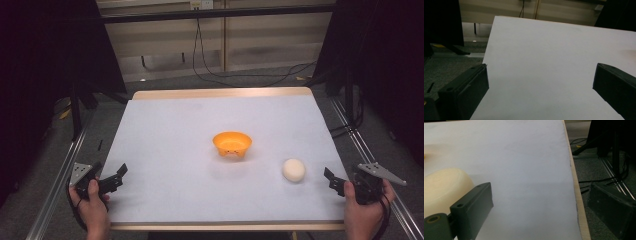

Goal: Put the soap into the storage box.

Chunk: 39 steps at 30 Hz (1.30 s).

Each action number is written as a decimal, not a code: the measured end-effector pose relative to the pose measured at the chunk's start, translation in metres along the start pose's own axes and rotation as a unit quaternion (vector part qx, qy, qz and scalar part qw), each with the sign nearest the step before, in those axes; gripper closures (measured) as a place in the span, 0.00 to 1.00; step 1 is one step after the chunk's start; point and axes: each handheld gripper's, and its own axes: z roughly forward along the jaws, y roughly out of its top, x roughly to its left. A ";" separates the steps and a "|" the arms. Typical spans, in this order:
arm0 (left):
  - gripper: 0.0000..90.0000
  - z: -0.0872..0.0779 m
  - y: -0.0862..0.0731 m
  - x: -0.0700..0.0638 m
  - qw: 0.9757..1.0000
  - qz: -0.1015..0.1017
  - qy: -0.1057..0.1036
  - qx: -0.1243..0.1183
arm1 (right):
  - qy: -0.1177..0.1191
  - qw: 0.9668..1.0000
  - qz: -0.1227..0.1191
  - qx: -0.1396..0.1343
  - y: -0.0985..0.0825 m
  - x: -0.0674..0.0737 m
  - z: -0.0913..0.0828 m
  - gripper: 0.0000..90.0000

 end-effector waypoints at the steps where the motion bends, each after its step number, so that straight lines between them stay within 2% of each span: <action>1: 0.00 0.000 0.000 0.000 1.000 0.000 0.000 0.000 | 0.002 1.000 -0.001 -0.001 0.000 0.000 0.000 0.07; 2: 0.00 0.000 0.000 -0.001 1.000 -0.003 -0.002 -0.003 | 0.002 1.000 -0.001 -0.001 0.000 0.000 0.000 0.07; 5: 0.00 -0.001 -0.001 -0.001 1.000 0.007 -0.001 -0.009 | 0.002 1.000 -0.002 -0.001 0.001 0.000 -0.002 0.08; 7: 0.00 -0.001 -0.001 -0.003 1.000 0.008 -0.002 -0.008 | -0.005 1.000 -0.005 0.004 0.001 0.001 -0.003 0.08; 9: 0.00 -0.001 -0.001 -0.003 1.000 0.014 0.000 -0.006 | 0.009 1.000 -0.011 0.018 0.004 0.001 -0.004 0.07; 10: 0.00 -0.001 -0.001 -0.002 1.000 0.016 -0.001 -0.006 | 0.009 1.000 -0.011 0.018 0.004 0.001 -0.004 0.07; 11: 0.00 0.000 -0.001 -0.002 1.000 0.010 -0.006 -0.006 | 0.019 0.999 -0.012 0.029 0.006 0.002 -0.004 0.07; 13: 0.00 0.000 -0.001 -0.002 1.000 0.010 -0.002 -0.003 | 0.031 0.998 -0.016 0.043 0.010 0.002 -0.004 0.08; 15: 0.00 0.000 0.000 -0.002 1.000 0.011 -0.004 0.000 | 0.034 0.998 -0.019 0.049 0.012 0.003 -0.004 0.09; 18: 0.00 0.001 0.000 -0.003 1.000 0.015 -0.005 0.006 | 0.041 0.995 -0.040 0.078 0.020 0.009 -0.003 0.09; 20: 0.00 0.002 0.000 -0.003 1.000 0.017 -0.005 0.009 | 0.045 0.994 -0.046 0.085 0.021 0.010 -0.002 0.09; 23: 0.00 0.001 0.000 -0.002 1.000 0.016 -0.006 0.007 | 0.060 0.991 -0.047 0.113 0.027 0.014 0.001 0.11; 24: 0.00 0.001 -0.001 -0.003 1.000 0.012 -0.008 0.003 | 0.060 0.991 -0.047 0.113 0.027 0.014 0.001 0.11; 25: 0.00 0.000 -0.001 -0.003 1.000 0.010 -0.008 0.000 | 0.077 0.988 -0.047 0.127 0.028 0.017 0.004 0.10; 26: 0.00 0.000 -0.001 -0.002 1.000 0.019 -0.005 0.001 | 0.077 0.988 -0.047 0.127 0.028 0.017 0.004 0.10; 28: 0.00 0.000 -0.001 -0.003 1.000 0.015 -0.006 0.001 | 0.081 0.984 -0.059 0.148 0.028 0.022 0.008 0.08; 31: 0.00 0.001 -0.001 -0.003 1.000 0.015 -0.007 0.002 | 0.083 0.982 -0.059 0.157 0.029 0.025 0.010 0.07; 33: 0.00 0.000 -0.001 -0.003 1.000 0.014 -0.008 0.001 | 0.093 0.980 -0.066 0.160 0.032 0.028 0.012 0.03; 39: 0.00 0.001 -0.001 -0.003 1.000 0.014 -0.008 0.003 | 0.094 0.978 -0.072 0.172 0.039 0.034 0.013 0.04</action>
